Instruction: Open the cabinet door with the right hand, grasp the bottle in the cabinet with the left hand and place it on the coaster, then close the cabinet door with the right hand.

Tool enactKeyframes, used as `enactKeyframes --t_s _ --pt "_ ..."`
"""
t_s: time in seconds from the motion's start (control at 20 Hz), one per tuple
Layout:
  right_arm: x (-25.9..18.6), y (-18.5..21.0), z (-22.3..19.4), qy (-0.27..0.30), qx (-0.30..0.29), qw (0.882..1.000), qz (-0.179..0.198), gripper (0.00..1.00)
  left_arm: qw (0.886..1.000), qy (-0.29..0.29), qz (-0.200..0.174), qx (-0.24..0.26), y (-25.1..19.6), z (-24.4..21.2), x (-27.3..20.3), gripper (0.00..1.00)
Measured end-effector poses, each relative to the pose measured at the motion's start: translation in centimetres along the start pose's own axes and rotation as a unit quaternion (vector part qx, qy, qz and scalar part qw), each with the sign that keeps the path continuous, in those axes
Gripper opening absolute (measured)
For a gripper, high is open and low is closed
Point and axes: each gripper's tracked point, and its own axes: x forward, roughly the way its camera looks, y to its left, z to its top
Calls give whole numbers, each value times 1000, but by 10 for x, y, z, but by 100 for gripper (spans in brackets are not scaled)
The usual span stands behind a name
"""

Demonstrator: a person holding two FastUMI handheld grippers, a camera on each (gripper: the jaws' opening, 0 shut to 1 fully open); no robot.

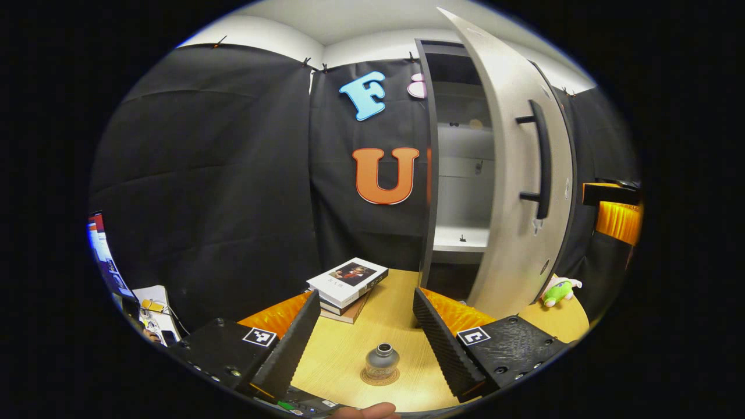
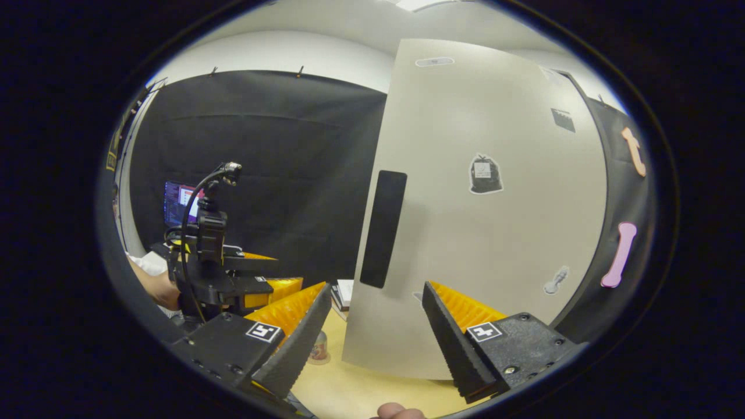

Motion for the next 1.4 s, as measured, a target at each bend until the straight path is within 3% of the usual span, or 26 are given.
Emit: enactKeyframes --t_s 0.55,0.95,1.1,1.25,1.4 --pt "3 -2 -20 9 17 998 -56 100 998 -21 -50 13 -33 20 -1 96" --pt "-17 -44 -14 -25 47 981 -185 100 991 -58 -117 4 -81 60 3 97" --pt "-26 -57 -20 -14 42 972 -229 100 988 -58 -141 -10 -99 67 1 97" --pt "-41 -71 -38 10 79 953 -294 100 986 -66 -150 -25 -108 76 3 100" --pt "-54 -81 -47 -8 189 910 -368 100 987 -73 -144 -25 -110 79 4 94"
